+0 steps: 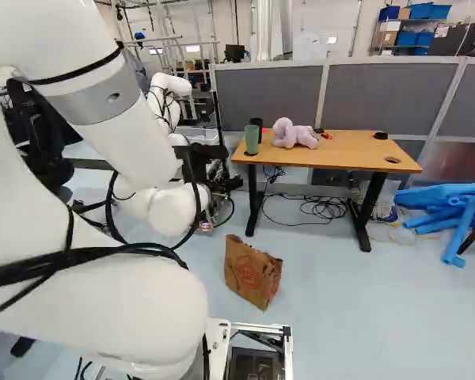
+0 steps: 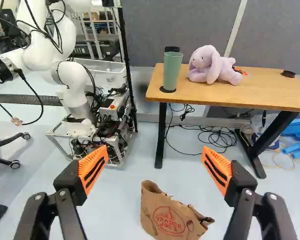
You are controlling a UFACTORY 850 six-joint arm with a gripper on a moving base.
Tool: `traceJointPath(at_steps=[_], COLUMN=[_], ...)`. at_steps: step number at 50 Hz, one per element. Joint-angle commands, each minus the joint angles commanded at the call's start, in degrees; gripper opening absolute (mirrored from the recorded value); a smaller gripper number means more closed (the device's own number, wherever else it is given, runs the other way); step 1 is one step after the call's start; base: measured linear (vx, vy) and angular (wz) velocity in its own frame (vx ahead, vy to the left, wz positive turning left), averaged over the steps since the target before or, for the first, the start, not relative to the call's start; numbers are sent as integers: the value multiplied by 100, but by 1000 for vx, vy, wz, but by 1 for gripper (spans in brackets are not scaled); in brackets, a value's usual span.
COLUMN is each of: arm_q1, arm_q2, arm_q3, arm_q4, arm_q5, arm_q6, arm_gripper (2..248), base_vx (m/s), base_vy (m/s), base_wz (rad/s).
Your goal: Pick up the bag on the ground and place it on the table
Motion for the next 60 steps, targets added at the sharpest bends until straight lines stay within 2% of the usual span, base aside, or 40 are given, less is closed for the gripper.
traceJointPath(at_steps=[25, 60], arm_q1=[0, 14], arm_q2=[-582, -1701], arm_q3=[-533, -1604], arm_q4=[0, -2], arm_q5=[-424, -1066], arm_q6=[0, 0], arm_gripper=[247, 247], base_vx=[0, 0], base_vy=[0, 0], base_wz=[0, 0])
